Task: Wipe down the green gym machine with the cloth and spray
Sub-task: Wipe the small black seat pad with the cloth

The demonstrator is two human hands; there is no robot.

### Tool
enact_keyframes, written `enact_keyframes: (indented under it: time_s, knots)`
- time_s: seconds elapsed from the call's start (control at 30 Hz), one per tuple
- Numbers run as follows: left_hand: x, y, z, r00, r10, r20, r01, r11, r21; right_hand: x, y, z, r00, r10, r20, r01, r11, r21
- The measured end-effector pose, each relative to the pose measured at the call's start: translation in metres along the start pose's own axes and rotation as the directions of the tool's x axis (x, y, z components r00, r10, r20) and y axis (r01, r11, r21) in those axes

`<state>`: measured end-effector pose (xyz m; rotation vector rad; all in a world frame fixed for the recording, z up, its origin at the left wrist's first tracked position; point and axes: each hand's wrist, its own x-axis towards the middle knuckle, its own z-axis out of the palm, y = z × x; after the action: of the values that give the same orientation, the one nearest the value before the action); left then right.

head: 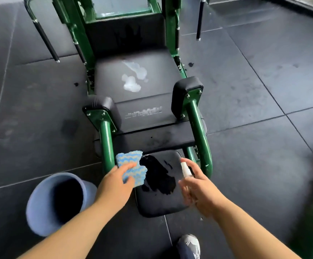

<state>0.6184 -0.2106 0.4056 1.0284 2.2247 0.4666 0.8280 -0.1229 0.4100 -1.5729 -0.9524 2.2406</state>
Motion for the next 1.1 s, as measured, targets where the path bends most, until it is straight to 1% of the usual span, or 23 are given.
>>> enact_keyframes:
  time_s: [0.07, 0.13, 0.23, 0.3, 0.37, 0.43, 0.5, 0.63, 0.73, 0.83, 0.87, 0.9, 0.93, 0.97, 1.03, 1.1]
  knots:
    - [0.011, -0.012, 0.013, 0.997, 0.061, -0.049, -0.058, 0.997, 0.057, 0.023, 0.018, -0.006, 0.999, -0.036, 0.002, 0.036, 0.998, -0.043]
    - [0.025, -0.028, 0.029, 0.98, 0.171, -0.1, -0.155, 0.977, 0.146, 0.048, 0.038, -0.011, 0.997, -0.08, 0.022, 0.082, 0.99, -0.117]
    - [0.059, -0.043, 0.043, 0.932, 0.335, -0.136, -0.293, 0.921, 0.257, 0.083, 0.043, -0.02, 0.991, -0.113, 0.066, 0.124, 0.97, -0.211]
    - [0.081, -0.048, 0.051, 0.9, 0.398, -0.178, -0.337, 0.894, 0.297, 0.101, 0.045, -0.023, 0.98, -0.177, 0.095, 0.196, 0.944, -0.265]
    - [0.099, -0.055, 0.056, 0.877, 0.429, -0.218, -0.344, 0.875, 0.339, 0.115, 0.043, -0.02, 0.956, -0.267, 0.119, 0.291, 0.896, -0.334]
    - [0.11, -0.064, 0.057, 0.866, 0.429, -0.258, -0.333, 0.878, 0.344, 0.124, 0.042, -0.018, 0.926, -0.341, 0.165, 0.378, 0.846, -0.375]
    - [0.112, -0.076, 0.057, 0.851, 0.44, -0.286, -0.346, 0.88, 0.325, 0.127, 0.046, -0.012, 0.909, -0.375, 0.185, 0.418, 0.818, -0.395]
    - [0.113, -0.09, 0.056, 0.802, 0.508, -0.315, -0.433, 0.857, 0.279, 0.12, 0.051, 0.001, 0.909, -0.355, 0.22, 0.412, 0.845, -0.341]
    - [0.114, -0.088, 0.057, 0.793, 0.512, -0.33, -0.431, 0.854, 0.291, 0.114, 0.05, 0.01, 0.911, -0.343, 0.23, 0.406, 0.846, -0.346]
    - [0.116, -0.089, 0.058, 0.77, 0.526, -0.36, -0.451, 0.849, 0.276, 0.115, 0.046, 0.017, 0.921, -0.327, 0.211, 0.377, 0.882, -0.281]
    - [0.117, -0.088, 0.058, 0.759, 0.533, -0.373, -0.461, 0.845, 0.27, 0.117, 0.045, 0.018, 0.92, -0.333, 0.205, 0.382, 0.878, -0.289]
    - [0.117, -0.089, 0.058, 0.751, 0.536, -0.386, -0.466, 0.844, 0.265, 0.118, 0.046, 0.022, 0.915, -0.353, 0.197, 0.402, 0.844, -0.355]
    - [0.117, -0.092, 0.058, 0.743, 0.539, -0.396, -0.471, 0.842, 0.263, 0.119, 0.05, 0.027, 0.907, -0.381, 0.179, 0.42, 0.782, -0.46]
    - [0.118, -0.092, 0.058, 0.738, 0.543, -0.4, -0.476, 0.839, 0.262, 0.119, 0.052, 0.031, 0.895, -0.417, 0.159, 0.426, 0.692, -0.582]
    - [0.116, -0.093, 0.057, 0.717, 0.55, -0.428, -0.493, 0.835, 0.246, 0.118, 0.059, 0.041, 0.871, -0.466, 0.157, 0.392, 0.466, -0.793]
    - [0.114, -0.091, 0.056, 0.65, 0.59, -0.479, -0.536, 0.803, 0.262, 0.117, 0.061, 0.043, 0.848, -0.509, 0.148, 0.326, 0.281, -0.903]
